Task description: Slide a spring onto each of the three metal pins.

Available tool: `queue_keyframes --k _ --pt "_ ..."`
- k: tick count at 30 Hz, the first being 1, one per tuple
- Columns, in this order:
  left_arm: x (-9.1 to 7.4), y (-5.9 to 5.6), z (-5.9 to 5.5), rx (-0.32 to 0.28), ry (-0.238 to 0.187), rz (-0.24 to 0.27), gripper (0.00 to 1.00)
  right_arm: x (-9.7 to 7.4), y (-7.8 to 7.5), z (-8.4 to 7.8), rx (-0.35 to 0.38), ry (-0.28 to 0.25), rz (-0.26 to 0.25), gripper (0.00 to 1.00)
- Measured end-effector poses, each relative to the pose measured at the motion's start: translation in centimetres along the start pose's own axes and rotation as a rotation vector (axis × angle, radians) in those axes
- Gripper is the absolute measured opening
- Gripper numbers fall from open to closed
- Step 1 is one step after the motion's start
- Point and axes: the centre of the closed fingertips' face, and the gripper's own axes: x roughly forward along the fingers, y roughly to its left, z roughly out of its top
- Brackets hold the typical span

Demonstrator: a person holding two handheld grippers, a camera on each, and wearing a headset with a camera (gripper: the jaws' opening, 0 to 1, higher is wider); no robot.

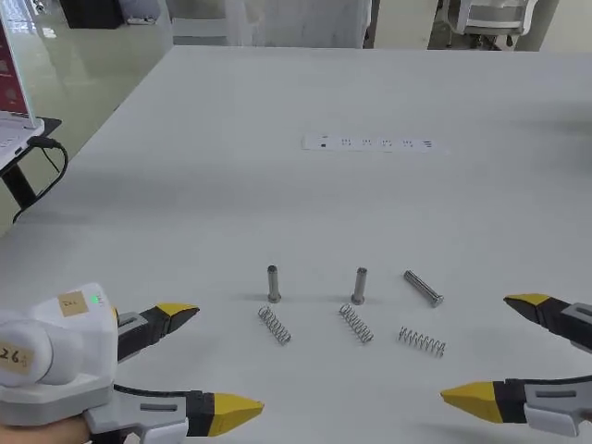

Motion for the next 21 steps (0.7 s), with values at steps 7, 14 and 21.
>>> queue_keyframes --k 7,14,21 --pt "0.00 0.13 -0.09 -0.004 0.002 0.005 0.83 0.01 -0.10 -0.23 0.009 0.004 -0.002 0.94" --pt "0.01 0.09 -0.03 -0.007 -0.002 0.005 0.82 0.12 -0.42 -0.09 0.020 0.004 -0.008 0.94" --pt "0.07 -0.11 -0.05 -0.003 0.001 -0.002 0.82 0.34 -0.52 0.09 0.021 0.000 -0.011 0.93"
